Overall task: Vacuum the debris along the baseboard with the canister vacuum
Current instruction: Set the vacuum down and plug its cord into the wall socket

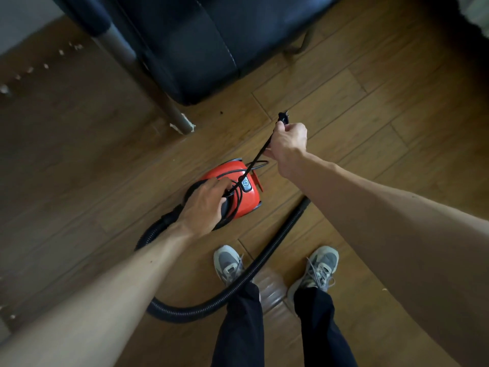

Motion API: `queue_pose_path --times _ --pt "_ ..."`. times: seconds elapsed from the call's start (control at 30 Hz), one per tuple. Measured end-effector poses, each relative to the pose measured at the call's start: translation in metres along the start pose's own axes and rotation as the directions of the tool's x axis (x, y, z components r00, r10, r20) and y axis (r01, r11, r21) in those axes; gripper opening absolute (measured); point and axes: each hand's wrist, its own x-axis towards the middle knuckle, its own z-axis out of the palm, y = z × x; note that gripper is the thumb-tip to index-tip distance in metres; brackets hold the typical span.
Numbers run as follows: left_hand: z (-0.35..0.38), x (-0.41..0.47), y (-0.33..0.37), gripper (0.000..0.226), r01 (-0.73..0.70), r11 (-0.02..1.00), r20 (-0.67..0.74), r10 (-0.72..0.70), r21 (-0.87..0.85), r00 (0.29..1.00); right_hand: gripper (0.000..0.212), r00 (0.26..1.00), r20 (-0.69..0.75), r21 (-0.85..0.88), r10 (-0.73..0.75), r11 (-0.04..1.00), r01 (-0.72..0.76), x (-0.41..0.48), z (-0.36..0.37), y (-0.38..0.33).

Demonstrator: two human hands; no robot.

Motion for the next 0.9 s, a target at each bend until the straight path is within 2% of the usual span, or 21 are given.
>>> queue_pose_path --times 0.23,0.4,0.63,0.9 --pt "-0.019 0.029 0.07 0.028 -0.043 0.994 -0.141 0.029 -0.097 0.99 0.018 0.987 -0.01 0.031 -0.16 0.987 0.16 -0.008 -0.077 -0.064" --pt "-0.047 0.058 0.139 0.022 0.009 0.989 -0.057 -0.018 -0.149 0.998 0.009 0.961 -0.049 0.051 -0.273 0.96 0.276 -0.018 -0.138 -0.117" --pt "-0.095 0.101 0.243 0.02 0.021 0.986 -0.118 -0.04 -0.163 0.992 0.006 0.902 -0.094 0.07 -0.421 0.901 0.428 -0.037 -0.225 -0.212" --pt "-0.163 0.136 0.355 0.021 -0.039 0.988 -0.199 0.009 -0.151 0.98 0.018 0.813 -0.179 0.023 -0.555 0.823 0.567 -0.066 -0.321 -0.315"
